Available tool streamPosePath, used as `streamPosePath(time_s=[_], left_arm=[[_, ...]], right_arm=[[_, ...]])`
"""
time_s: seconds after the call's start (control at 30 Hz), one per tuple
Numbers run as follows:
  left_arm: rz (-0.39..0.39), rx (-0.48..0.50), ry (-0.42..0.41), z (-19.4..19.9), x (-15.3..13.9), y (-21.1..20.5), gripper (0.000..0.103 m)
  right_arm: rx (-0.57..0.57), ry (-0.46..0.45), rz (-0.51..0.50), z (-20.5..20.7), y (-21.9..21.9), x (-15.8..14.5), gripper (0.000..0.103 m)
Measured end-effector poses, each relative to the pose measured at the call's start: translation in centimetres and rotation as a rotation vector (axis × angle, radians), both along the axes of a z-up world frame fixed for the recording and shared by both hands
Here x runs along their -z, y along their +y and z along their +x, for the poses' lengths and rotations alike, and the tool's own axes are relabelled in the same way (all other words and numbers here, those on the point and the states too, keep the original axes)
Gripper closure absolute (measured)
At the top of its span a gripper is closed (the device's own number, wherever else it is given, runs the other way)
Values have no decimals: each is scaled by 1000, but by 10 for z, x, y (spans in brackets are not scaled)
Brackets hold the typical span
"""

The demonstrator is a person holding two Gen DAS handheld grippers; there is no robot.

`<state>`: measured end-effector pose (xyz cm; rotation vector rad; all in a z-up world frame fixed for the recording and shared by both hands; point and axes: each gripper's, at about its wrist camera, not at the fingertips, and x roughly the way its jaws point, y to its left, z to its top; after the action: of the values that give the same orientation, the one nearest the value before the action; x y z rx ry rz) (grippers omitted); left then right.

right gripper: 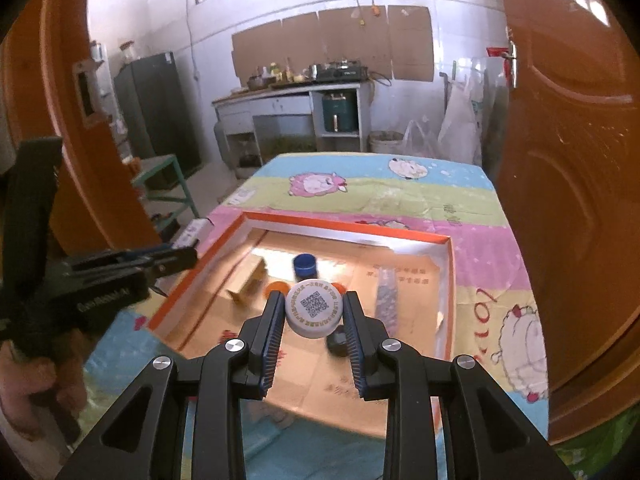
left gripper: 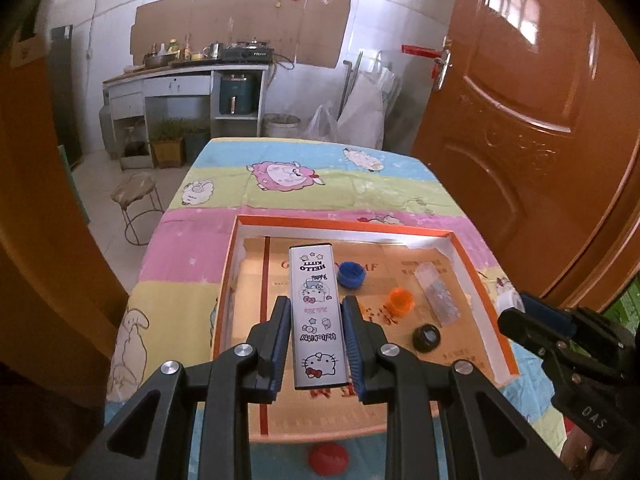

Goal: Organize rigid objects
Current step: 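Carry the white lid and Hello Kitty box over the tray with both grippers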

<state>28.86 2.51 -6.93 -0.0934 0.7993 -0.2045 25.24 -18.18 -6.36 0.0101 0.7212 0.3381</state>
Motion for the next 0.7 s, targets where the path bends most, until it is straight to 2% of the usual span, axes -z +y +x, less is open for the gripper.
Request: streamPosePath(time_s=[0.23,0.7], left_arm=[[24,20,52,38,8,-2,77],[151,16,135,103,35,-2,77]], right_arm=[[1,33,-53,41,-14,9,73],[-44,89,-84,113,-7,29,73]])
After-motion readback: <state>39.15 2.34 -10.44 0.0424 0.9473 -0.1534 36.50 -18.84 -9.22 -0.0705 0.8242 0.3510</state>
